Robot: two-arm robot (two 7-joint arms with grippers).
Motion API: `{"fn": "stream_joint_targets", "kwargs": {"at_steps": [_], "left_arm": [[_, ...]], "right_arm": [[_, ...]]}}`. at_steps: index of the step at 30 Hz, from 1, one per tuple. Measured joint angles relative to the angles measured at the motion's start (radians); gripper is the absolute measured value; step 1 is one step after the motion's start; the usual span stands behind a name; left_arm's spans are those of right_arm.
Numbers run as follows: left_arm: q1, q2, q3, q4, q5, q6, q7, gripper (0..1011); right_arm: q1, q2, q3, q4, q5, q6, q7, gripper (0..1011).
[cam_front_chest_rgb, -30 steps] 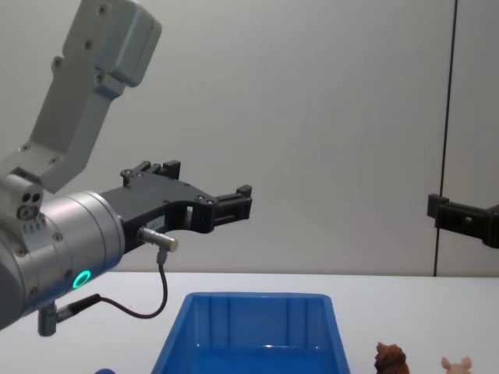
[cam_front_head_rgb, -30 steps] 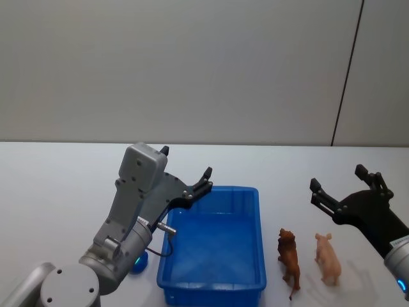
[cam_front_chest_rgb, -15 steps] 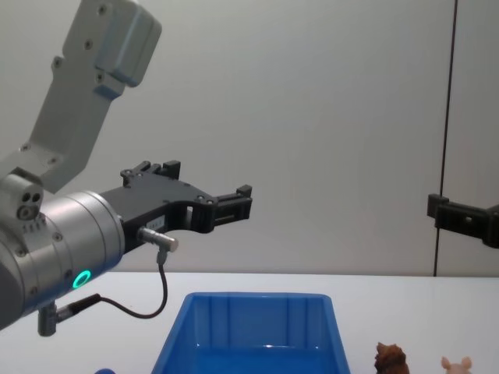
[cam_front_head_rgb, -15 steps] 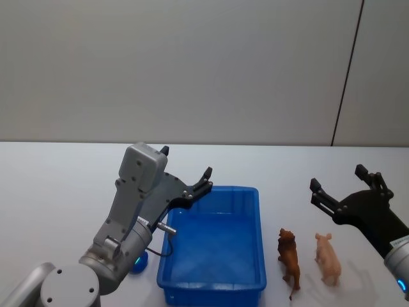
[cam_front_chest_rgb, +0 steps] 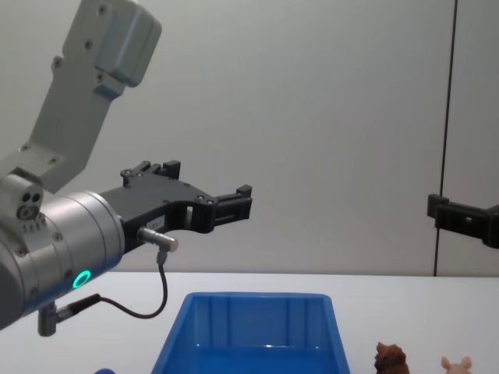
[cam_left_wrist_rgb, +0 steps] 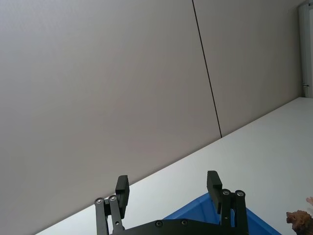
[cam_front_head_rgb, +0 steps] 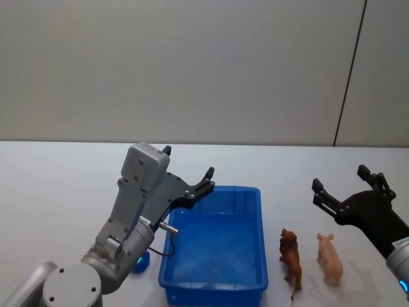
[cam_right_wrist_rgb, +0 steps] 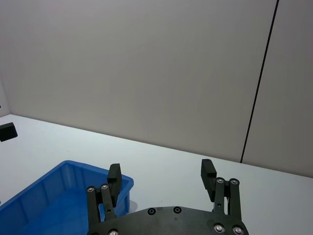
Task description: Pick up the two dolls from the table and place them into the box.
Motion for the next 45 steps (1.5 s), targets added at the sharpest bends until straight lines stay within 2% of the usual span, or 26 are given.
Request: {"fn": "stream_joint_targets", "kwargs": {"at_steps": [10,22,32,45], "left_arm": [[0.000,0.000,0.000,0.000,0.000,0.000,0.000,1001],[0.000,0.000,0.000,0.000,0.000,0.000,0.000,1001],[0.000,0.000,0.000,0.000,0.000,0.000,0.000,1001],[0.000,0.000,0.000,0.000,0.000,0.000,0.000,1002]], "right_arm": [[-0.015,-0.006,-0.004,-0.012,-0.015,0.022,-0.039,1001],[-0.046,-0.013,-0.010,-0.017,-0.047,0.111,-0.120,1001],[-0.058,-0.020,-0.014,0.022,-0.073,0.158,-0.148,1001],[-0.044,-0.045,-0.026,0.118,-0.110,0.184,-0.136,1001]]}}
